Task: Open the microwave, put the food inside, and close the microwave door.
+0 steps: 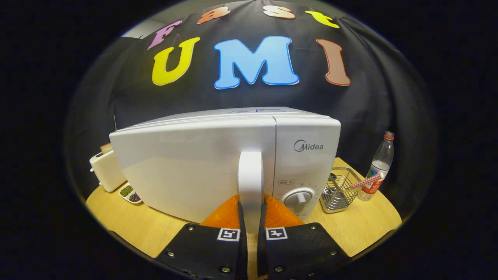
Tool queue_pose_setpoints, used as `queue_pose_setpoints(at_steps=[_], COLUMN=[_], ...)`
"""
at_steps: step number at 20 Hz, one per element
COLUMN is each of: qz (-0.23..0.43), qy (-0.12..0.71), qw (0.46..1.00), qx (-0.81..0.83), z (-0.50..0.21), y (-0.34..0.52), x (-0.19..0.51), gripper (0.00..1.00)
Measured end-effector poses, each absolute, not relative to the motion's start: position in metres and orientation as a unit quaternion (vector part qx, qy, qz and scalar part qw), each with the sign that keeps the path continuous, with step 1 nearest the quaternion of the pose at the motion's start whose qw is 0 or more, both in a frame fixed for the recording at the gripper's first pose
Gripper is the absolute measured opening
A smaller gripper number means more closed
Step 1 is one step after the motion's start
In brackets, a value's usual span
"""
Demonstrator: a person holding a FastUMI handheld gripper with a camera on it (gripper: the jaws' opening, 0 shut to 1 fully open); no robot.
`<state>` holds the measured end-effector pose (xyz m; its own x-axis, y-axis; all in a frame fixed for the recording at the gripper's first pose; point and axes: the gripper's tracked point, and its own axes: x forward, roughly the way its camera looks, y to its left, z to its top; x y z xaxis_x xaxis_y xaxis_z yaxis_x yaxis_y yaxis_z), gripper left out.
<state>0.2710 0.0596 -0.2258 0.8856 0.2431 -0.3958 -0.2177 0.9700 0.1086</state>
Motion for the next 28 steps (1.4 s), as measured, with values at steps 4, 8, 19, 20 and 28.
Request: queue_pose_setpoints(at_steps=[4, 8, 19, 20, 28], qz=[0.108, 0.115, 0.129, 0.130, 0.127], qy=[0.218, 0.204, 0.242, 0.242, 0.243], qw=[0.970, 0.972, 0.961, 0.961, 0.961], qx=[0.029, 0.019, 0.026, 0.024, 0.018], z=[-0.226, -0.222, -0.209, -0.206, -0.190], y=[0.058, 0.061, 0.086, 0.089, 0.114], x=[0.261, 0.223, 0.134, 0.129, 0.084], gripper=[0.10, 0.10, 0.25, 0.25, 0.25])
